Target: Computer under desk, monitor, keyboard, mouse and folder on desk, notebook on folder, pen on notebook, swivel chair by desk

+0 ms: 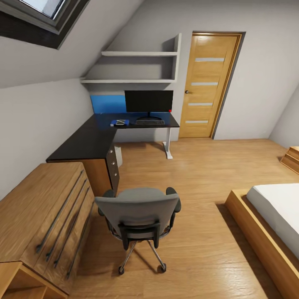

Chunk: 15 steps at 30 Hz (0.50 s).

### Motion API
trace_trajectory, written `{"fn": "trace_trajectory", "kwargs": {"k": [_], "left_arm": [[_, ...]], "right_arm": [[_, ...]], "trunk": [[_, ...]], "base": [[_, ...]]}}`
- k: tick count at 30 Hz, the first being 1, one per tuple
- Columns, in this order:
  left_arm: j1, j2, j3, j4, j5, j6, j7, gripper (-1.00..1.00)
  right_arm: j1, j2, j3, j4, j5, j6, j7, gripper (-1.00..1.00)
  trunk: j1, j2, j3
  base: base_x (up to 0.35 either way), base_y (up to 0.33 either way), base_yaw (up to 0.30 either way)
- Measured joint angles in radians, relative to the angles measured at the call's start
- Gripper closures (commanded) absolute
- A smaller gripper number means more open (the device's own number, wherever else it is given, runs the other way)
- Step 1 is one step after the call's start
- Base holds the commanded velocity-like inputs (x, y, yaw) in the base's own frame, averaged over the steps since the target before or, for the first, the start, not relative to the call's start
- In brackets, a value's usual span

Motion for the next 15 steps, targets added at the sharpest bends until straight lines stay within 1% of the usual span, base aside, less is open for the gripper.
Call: {"fn": "trace_trajectory", "kwargs": {"k": [4, 6, 9, 11, 15], "left_arm": [[-0.012, -0.011, -0.003, -0.008, -0.003, 0.013, 0.002, -1.0], [-0.023, -0.022, -0.005, -0.026, -0.005, 0.021, 0.011, -1.0], [-0.039, -0.03, -0.005, -0.048, -0.016, 0.025, 0.028, -1.0], [-0.052, -0.034, -0.006, -0.06, -0.035, 0.029, 0.04, -1.0], [-0.089, -0.038, -0.009, -0.077, -0.092, 0.062, 0.057, -1.0]], "right_arm": [[0.0, 0.002, -0.001, -0.052, 0.0, 0.003, -0.001, -1.0], [0.0, 0.003, -0.002, -0.091, 0.0, 0.006, -0.002, -1.0], [-0.001, 0.006, -0.002, -0.128, 0.0, 0.013, -0.003, -1.0], [-0.002, 0.009, -0.002, -0.155, -0.001, 0.025, -0.002, -1.0], [-0.008, 0.017, -0.003, -0.207, -0.004, 0.074, -0.002, -1.0]], "trunk": [[0.015, -0.028, -0.013], [0.023, -0.042, -0.019], [0.035, -0.063, -0.028], [0.042, -0.077, -0.034], [0.058, -0.105, -0.047]], "base": [[0.0, 0.0, 0.0], [0.0, 0.0, 0.0], [0.0, 0.0, 0.0], [0.0, 0.0, 0.0], [0.0, 0.0, 0.0]]}}
